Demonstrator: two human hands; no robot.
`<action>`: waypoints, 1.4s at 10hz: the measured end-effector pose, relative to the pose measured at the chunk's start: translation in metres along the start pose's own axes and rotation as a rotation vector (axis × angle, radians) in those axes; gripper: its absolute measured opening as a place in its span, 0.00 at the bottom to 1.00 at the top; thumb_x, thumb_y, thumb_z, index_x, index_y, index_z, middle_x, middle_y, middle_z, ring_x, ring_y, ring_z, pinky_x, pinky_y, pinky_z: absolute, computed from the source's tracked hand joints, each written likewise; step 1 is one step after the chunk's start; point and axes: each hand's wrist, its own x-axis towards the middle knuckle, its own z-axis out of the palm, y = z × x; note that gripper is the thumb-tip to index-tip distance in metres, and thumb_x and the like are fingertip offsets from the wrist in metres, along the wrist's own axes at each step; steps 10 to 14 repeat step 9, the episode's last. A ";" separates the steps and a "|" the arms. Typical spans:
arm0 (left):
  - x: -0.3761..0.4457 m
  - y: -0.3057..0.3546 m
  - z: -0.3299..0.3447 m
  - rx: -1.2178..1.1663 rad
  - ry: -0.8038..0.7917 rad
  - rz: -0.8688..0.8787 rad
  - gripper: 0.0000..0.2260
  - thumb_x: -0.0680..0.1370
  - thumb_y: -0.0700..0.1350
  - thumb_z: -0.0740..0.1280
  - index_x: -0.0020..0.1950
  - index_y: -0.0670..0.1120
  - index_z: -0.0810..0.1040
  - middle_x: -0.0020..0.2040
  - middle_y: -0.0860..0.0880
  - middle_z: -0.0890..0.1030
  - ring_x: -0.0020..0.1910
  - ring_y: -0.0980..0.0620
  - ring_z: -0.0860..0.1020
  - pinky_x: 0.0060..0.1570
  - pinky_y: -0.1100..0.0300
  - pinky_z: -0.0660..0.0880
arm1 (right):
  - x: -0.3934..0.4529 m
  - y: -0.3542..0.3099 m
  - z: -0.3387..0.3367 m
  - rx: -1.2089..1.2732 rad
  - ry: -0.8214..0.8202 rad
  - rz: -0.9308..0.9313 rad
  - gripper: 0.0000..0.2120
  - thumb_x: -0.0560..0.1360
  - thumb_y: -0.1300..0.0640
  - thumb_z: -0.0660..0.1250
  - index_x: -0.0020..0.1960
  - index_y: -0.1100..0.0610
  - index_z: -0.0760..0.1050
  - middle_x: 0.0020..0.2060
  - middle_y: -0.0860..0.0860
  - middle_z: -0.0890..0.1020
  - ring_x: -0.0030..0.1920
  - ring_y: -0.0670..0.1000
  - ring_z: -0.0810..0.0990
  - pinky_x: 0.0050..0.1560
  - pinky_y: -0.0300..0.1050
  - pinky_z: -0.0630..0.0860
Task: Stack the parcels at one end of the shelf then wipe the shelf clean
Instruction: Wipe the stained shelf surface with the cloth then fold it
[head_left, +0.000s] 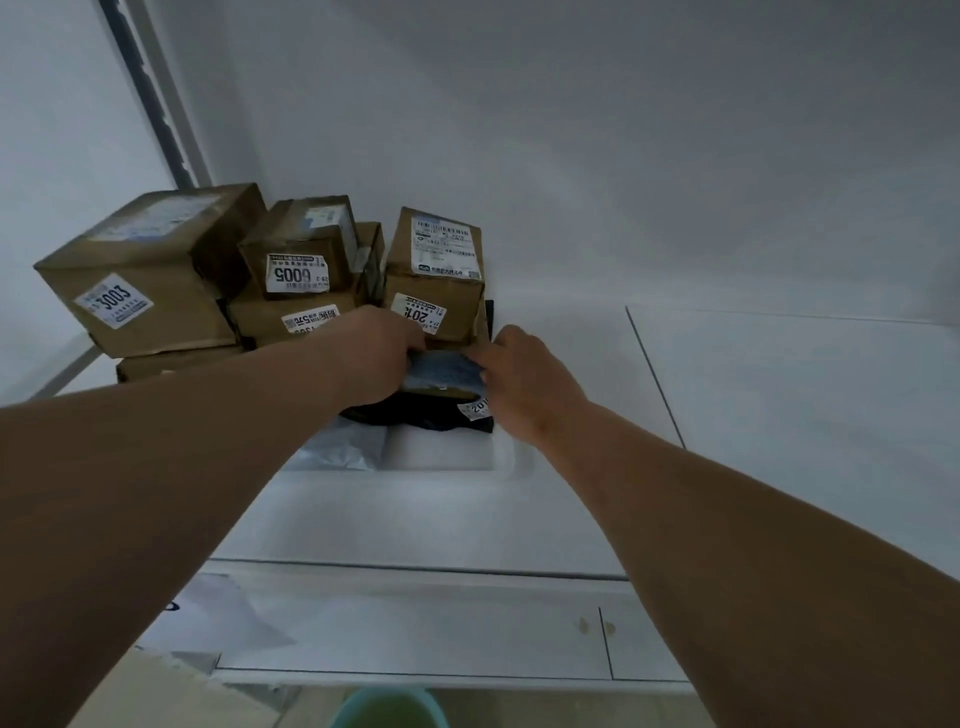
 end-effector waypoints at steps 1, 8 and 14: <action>-0.003 0.001 0.041 0.151 -0.213 0.166 0.13 0.80 0.44 0.59 0.63 0.50 0.76 0.60 0.49 0.78 0.57 0.49 0.77 0.57 0.59 0.74 | 0.005 0.001 0.039 -0.181 -0.359 0.018 0.22 0.76 0.57 0.61 0.69 0.45 0.68 0.60 0.56 0.71 0.59 0.60 0.72 0.56 0.53 0.74; 0.017 -0.024 0.060 0.206 -0.175 0.236 0.15 0.81 0.53 0.57 0.55 0.46 0.80 0.54 0.48 0.80 0.53 0.49 0.78 0.55 0.55 0.76 | 0.015 0.000 0.033 -0.090 -0.411 0.257 0.04 0.76 0.55 0.63 0.46 0.56 0.74 0.48 0.52 0.78 0.53 0.54 0.77 0.54 0.48 0.75; 0.019 -0.021 0.045 0.075 -0.107 0.120 0.13 0.81 0.49 0.58 0.58 0.47 0.79 0.57 0.47 0.79 0.55 0.47 0.78 0.56 0.53 0.76 | 0.008 -0.007 0.019 -0.108 -0.393 0.234 0.07 0.77 0.60 0.61 0.53 0.60 0.75 0.52 0.53 0.78 0.58 0.55 0.77 0.54 0.47 0.73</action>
